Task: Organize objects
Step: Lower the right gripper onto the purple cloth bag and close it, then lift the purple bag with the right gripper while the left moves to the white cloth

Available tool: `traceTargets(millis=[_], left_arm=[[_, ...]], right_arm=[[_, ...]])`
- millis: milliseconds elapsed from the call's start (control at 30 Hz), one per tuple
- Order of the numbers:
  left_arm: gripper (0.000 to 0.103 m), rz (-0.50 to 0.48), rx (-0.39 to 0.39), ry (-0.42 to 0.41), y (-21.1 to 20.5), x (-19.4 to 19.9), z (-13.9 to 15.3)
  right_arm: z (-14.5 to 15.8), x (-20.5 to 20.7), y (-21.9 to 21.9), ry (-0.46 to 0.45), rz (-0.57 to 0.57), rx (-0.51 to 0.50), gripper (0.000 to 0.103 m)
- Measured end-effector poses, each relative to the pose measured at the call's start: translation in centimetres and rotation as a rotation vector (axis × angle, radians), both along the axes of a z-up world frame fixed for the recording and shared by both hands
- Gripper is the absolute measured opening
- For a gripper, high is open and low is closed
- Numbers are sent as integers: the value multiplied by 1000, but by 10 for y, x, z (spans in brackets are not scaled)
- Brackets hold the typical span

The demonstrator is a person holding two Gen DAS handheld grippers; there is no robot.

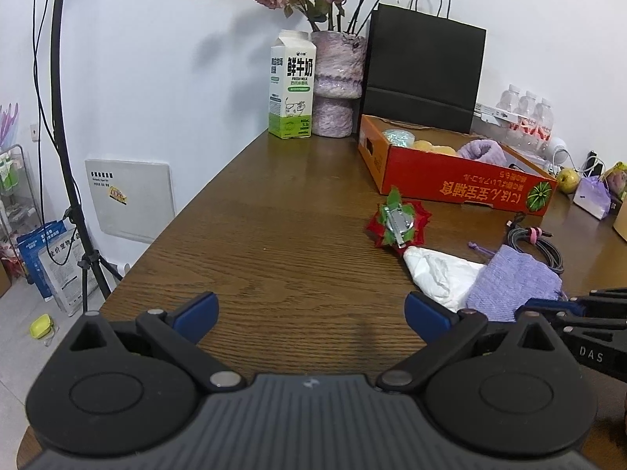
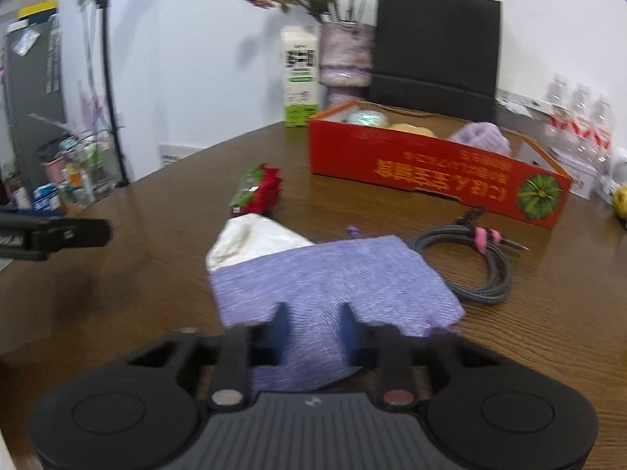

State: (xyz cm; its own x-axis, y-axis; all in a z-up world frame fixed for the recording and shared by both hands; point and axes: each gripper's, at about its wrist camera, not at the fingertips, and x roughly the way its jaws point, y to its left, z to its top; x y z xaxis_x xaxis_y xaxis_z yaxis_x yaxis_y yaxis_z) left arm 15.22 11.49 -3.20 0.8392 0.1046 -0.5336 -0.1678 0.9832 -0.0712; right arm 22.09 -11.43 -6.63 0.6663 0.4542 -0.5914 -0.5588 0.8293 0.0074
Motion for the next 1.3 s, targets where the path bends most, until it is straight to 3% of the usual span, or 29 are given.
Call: traceTargets(millis=[100,267,333,367,400,467,733,800,967,1033,1133,1200,1300], left_arm=[[103,-3,10,1,-4,-2,1],[103,-9,23,-3,-9,-2,4],[103,-12,24,-8,-11,-2,5],[103,-15,21,-11,-13,-2,6],[103,-19,18,-13,-14,-2,6],[103,-26,15,-18,-16,-2,7],[103,-7,16,-11,-8,-4,5],[103,3,10,-7,-4,-4,4],[103,11,-7,7,2,-1,0],[103,5,-9,12,1,0,-2],[103,-4,-6,15,-1,0,-3],[103,-3,-5,17,-3,0,-3],[103,-3,-1,15,-5,0,-1]], right_arm=[[1,-2,-10,21,-8,50,0],[4,-16,-28,-21,-44,67,1],[6,-16,-35,-9,-77,78,12],[7,-15,-36,6,-81,78,35],[9,-12,-34,21,-80,79,73],[10,-11,-25,16,-62,70,103],[3,19,25,29,21,-103,103],[-3,29,20,85,29,-53,103],[-3,20,9,55,54,-27,103],[-3,17,5,48,45,-24,98],[-1,12,-1,31,32,-12,80],[-1,15,-5,20,13,-3,60],[0,21,-18,14,-36,15,10]])
